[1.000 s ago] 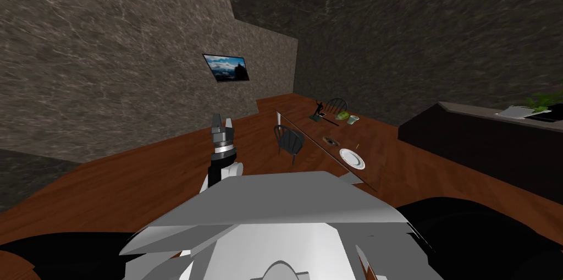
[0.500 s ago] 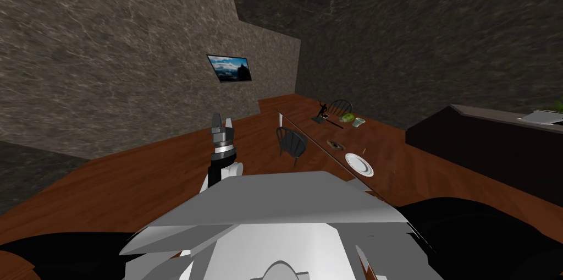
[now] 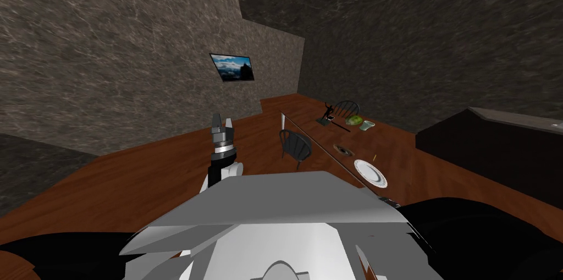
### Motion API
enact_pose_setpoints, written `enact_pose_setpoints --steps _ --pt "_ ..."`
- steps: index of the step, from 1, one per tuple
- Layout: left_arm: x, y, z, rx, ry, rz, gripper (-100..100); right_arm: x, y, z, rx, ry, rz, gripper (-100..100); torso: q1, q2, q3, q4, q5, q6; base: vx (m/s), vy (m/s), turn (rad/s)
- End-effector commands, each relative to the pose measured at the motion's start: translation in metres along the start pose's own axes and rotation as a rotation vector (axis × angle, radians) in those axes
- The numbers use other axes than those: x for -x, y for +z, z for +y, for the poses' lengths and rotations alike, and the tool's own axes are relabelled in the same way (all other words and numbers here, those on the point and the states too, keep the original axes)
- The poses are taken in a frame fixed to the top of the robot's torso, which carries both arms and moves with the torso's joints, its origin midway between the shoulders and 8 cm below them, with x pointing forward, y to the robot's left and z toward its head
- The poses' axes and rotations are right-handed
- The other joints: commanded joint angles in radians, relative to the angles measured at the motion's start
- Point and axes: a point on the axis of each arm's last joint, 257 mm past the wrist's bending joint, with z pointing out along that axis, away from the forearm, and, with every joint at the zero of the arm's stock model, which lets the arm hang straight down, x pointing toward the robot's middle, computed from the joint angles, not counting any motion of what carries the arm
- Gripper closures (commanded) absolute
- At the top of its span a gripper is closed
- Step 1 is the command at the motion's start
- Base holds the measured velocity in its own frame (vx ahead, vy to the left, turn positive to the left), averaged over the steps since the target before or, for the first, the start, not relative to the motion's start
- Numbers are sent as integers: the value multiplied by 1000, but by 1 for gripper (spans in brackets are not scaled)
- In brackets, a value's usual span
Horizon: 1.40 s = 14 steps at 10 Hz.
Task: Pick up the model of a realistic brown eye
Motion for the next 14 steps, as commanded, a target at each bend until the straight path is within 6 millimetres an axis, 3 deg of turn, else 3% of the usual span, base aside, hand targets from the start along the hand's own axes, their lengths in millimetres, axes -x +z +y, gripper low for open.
enact_pose_setpoints --steps 1,2,3,4,5,7,8,11,14 --pt "0 0 0 0 0 0 0 -7 -4 -15 -30 -24 24 -100 0 0 0 0 0 0 97 37 43" --pt "0 0 0 0 0 0 0 -13 -12 -40 -74 -69 56 -100 0 -1 -1 0 0 0 126 51 71" --pt "0 0 0 0 0 0 0 -11 -11 -38 -70 -70 52 -100 1 -3 -2 -1 1 0 113 25 31" --pt "0 0 0 0 0 0 0 -10 -16 -55 -97 -115 67 -100 0 -2 -1 -1 0 0 163 59 74" --pt "0 0 0 0 0 0 0 -13 -17 -57 -103 -113 73 -100 2 -5 -3 -1 0 0 131 51 33" --pt "0 0 0 0 0 0 0 -18 -20 -62 -113 -109 84 -100 -1 1 0 0 0 1 15 -1 -7" --pt "0 0 0 0 0 0 0 -19 -26 -78 -142 -147 103 -100 -2 5 2 1 -1 1 70 20 64" --pt "0 0 0 0 0 0 0 -30 -44 -119 -220 -230 170 -100 0 -8 -5 -2 0 0 219 45 82" --pt "0 0 0 0 0 0 0 -34 -48 -132 -245 -270 198 -100 -1 -11 -7 -3 0 0 218 18 40"
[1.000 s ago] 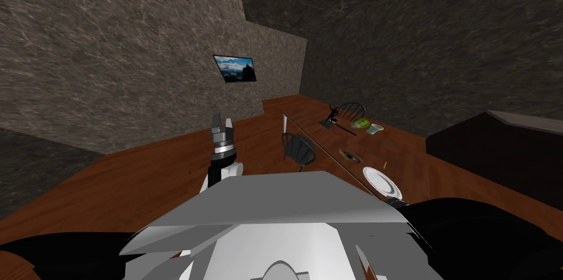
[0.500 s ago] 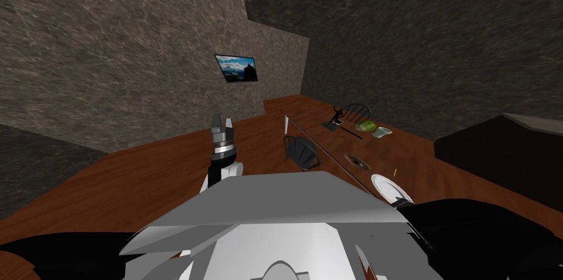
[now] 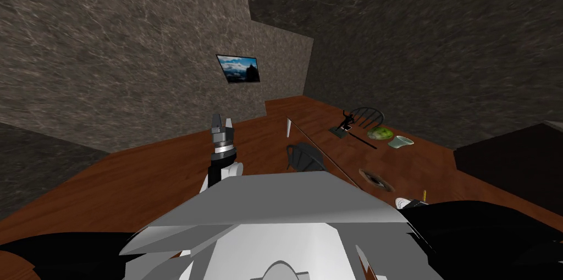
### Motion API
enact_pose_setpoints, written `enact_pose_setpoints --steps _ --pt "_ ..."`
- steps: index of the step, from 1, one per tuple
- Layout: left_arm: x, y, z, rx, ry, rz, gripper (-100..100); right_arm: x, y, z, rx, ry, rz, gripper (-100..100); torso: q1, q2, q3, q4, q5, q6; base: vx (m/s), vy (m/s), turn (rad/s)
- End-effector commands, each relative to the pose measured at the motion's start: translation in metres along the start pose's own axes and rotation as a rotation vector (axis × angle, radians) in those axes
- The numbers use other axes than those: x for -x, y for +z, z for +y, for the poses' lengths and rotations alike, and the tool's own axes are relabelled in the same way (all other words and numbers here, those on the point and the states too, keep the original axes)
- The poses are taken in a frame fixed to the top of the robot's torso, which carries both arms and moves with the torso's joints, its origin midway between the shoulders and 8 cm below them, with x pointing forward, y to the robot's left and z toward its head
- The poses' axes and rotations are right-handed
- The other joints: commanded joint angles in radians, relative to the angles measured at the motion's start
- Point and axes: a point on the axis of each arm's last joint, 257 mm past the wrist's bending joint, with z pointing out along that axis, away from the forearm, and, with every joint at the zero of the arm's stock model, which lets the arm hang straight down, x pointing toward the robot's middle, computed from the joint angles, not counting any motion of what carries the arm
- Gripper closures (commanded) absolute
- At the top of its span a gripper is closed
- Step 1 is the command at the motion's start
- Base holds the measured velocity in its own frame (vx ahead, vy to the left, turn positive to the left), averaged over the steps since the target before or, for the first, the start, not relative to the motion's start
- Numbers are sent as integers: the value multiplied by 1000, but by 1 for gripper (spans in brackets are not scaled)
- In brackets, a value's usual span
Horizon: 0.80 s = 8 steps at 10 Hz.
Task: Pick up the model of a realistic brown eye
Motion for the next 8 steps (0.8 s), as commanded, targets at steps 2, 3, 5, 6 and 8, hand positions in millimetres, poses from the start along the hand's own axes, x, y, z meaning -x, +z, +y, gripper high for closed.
enact_pose_setpoints --steps 2,3,5,6,8 --pt "0 0 0 0 0 0 0 -4 2 -6 -16 -47 23 -100 0 3 2 1 0 0 145 -4 52" --pt "0 0 0 0 0 0 0 -3 3 -6 -18 -56 25 -100 -1 1 1 1 0 0 194 -15 64" --pt "0 0 0 0 0 0 0 -3 3 -6 -16 -49 22 0 -1 5 3 1 0 0 50 -3 9" --pt "0 0 0 0 0 0 0 -2 12 7 -17 -40 25 -100 0 10 6 2 0 1 1 -56 65" --pt "0 0 0 0 0 0 0 -1 16 13 -17 -36 27 -100 -5 13 8 3 -1 1 -13 -70 41"
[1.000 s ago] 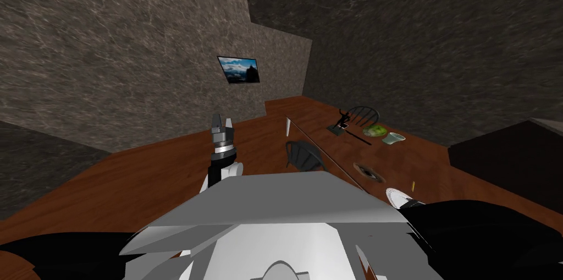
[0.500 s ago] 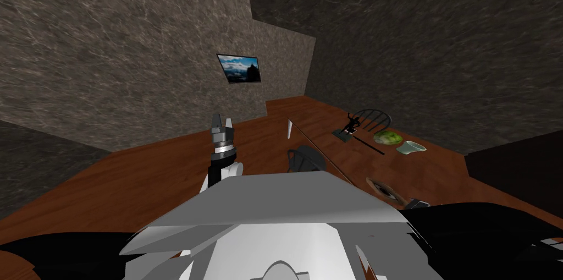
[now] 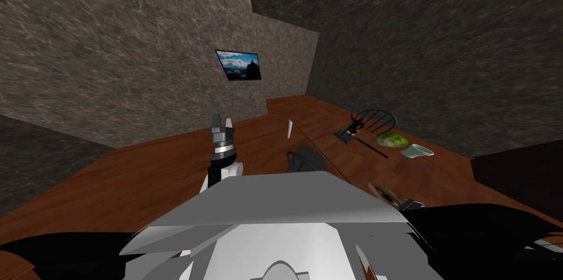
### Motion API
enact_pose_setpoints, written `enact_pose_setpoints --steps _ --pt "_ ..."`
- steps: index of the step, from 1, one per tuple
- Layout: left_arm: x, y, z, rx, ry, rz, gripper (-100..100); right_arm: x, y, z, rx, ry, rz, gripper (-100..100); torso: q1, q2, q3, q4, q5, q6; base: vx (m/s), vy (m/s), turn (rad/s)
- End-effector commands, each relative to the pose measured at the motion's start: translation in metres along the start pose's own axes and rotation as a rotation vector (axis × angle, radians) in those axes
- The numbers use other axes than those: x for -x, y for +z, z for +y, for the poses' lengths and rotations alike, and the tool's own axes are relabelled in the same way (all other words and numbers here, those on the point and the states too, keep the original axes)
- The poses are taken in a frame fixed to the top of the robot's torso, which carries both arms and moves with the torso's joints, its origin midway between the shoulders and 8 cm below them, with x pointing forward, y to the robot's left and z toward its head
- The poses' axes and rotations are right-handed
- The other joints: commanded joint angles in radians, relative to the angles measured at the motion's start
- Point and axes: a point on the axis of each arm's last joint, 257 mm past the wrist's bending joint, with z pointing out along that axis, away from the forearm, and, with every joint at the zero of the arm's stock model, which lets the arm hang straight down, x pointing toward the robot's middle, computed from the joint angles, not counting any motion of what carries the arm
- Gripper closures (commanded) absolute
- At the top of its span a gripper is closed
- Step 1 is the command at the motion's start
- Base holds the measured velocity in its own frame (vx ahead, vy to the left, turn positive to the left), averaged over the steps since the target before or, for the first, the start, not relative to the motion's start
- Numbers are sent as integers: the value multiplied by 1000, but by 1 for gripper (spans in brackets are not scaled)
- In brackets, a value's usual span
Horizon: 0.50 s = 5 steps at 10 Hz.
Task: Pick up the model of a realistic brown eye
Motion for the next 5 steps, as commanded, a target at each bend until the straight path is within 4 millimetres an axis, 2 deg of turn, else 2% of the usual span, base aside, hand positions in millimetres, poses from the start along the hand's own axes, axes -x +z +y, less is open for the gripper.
enact_pose_setpoints --steps 1,2,5 --pt "0 0 0 0 0 0 0 0 0 0 0 0 0 -100 0 0 0 0 0 0 -9 -28 12" --pt "0 0 0 0 0 0 0 0 0 0 -1 0 1 100 2 0 0 0 1 0 -1 -6 -1" --pt "0 0 0 0 0 0 0 -1 -1 -3 -6 -1 3 100 2 0 0 0 -3 1 0 -3 2"
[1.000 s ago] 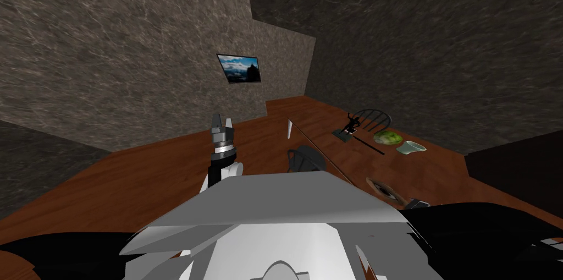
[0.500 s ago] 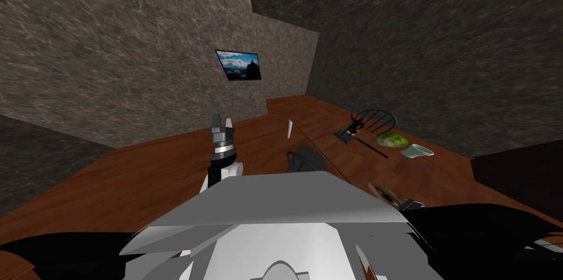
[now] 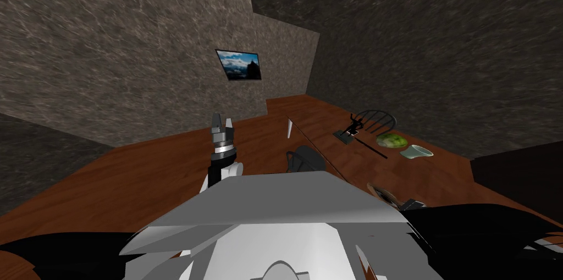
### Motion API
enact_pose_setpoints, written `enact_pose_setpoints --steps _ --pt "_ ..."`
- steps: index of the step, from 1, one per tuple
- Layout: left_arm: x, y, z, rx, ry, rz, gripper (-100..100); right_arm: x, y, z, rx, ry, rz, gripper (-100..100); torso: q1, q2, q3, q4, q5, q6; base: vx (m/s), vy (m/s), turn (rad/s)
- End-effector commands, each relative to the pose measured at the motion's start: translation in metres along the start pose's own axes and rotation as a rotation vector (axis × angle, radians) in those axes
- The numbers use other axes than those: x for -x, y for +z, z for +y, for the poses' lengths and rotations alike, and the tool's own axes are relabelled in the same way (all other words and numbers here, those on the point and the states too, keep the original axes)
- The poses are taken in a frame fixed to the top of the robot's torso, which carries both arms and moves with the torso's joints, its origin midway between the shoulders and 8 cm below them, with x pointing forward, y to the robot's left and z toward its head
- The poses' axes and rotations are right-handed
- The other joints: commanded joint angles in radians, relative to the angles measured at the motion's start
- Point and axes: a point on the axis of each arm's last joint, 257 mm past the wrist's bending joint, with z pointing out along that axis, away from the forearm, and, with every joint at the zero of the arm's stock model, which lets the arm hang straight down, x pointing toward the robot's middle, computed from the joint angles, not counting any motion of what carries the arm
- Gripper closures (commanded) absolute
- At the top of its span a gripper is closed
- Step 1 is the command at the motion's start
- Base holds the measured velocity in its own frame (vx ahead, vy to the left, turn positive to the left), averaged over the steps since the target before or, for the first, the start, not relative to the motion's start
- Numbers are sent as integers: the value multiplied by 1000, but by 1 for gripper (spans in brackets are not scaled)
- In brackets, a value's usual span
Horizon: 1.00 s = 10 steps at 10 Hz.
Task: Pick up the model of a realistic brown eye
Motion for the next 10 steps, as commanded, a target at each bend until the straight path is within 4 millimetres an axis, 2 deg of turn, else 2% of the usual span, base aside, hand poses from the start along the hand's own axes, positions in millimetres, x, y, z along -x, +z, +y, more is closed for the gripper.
enact_pose_setpoints --steps 1,2,3,5,7,9,10 --pt "0 0 0 0 0 0 0 0 0 0 0 0 0 100 0 0 0 0 0 0 0 0 0" --pt "0 0 0 0 0 0 0 0 0 0 1 0 0 0 -1 0 0 0 0 0 0 0 0" --pt "0 0 0 0 0 0 0 1 4 10 7 5 -1 100 -1 0 0 0 0 0 -5 -11 5" --pt "0 0 0 0 0 0 0 1 4 10 7 5 -1 100 -4 0 0 0 -5 0 -3 -4 -1" --pt "0 0 0 0 0 0 0 -1 -5 -5 7 -5 -6 100 -1 0 0 0 -4 0 12 68 -58" --pt "0 0 0 0 0 0 0 -2 -5 -4 6 -3 -4 100 0 -1 -1 0 -4 0 8 34 -13" --pt "0 0 0 0 0 0 0 -2 -5 -3 8 -4 -5 0 -2 -1 0 0 -4 -1 0 0 0"
